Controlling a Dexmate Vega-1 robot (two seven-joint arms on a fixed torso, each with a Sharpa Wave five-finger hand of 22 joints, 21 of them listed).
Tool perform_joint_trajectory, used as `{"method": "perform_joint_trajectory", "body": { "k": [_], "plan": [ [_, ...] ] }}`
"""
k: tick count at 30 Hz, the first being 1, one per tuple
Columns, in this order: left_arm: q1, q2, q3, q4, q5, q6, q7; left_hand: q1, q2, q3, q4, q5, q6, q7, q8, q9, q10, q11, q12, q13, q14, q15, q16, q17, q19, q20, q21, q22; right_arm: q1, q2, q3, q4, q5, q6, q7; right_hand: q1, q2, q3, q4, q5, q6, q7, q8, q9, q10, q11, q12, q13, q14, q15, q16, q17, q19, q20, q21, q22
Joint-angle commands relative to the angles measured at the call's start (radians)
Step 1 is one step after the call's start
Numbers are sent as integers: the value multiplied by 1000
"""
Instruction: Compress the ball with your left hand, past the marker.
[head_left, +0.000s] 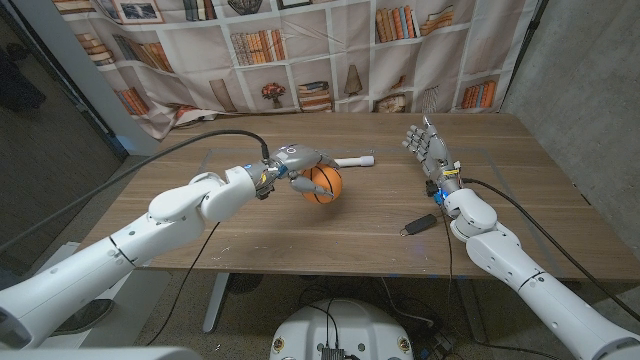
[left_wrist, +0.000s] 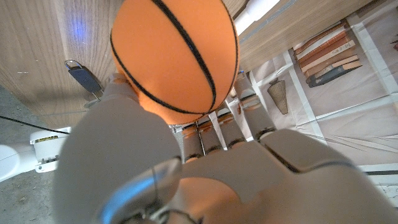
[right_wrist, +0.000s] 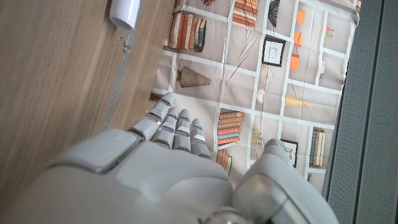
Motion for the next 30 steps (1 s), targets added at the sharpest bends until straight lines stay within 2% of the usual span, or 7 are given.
{"method": "perform_joint_trajectory", "body": {
  "k": [1,12,22,28,30],
  "plan": [
    [21,14,-4,-8,19,33,21,-5,-3,-6,4,12,-11,0,2,4,-13,0,0,0,-12,1,-4,1,-19,2,-12,4,10,-1,-6,5,0,-3,9,2,6,4,-8,-3,8,-4,3,4,6,4,0,4,7,-1,0,3,7,-26,-2,2],
    [42,18,-4,-8,-8,31,32,-8,-2,-9,4,17,-29,0,-2,3,-26,1,2,-1,-28,-1,-2,-1,-39,6,-21,5,7,-1,-4,2,1,-6,1,3,7,3,-9,-3,9,-6,3,5,8,4,0,4,7,0,0,3,6,-26,-3,2],
    [36,7,7,3,-13,48,27,-10,-1,-10,5,19,-29,1,-1,3,-28,2,4,-2,-31,2,0,-2,-46,10,-25,5,7,-3,-2,3,4,-7,3,3,7,3,-9,-3,10,-7,3,5,8,4,0,4,7,-1,0,3,6,-25,-3,2],
    [29,-3,18,16,-13,46,35,-17,3,-13,6,23,-86,-7,-15,2,-75,9,-3,-4,-80,6,-5,-5,-90,27,-41,6,6,-5,0,3,7,-10,3,3,7,3,-10,-3,9,-8,3,5,8,2,0,4,8,-1,0,3,6,-25,-3,2],
    [29,-5,21,18,-11,48,38,-20,5,-14,6,26,-119,-12,-18,2,-102,13,-3,-5,-113,3,-7,-6,-124,33,-51,7,6,-8,0,4,4,-6,6,3,7,3,-10,-3,10,-8,3,5,9,2,0,4,8,-1,0,3,6,-25,-3,2]
  ]
}}
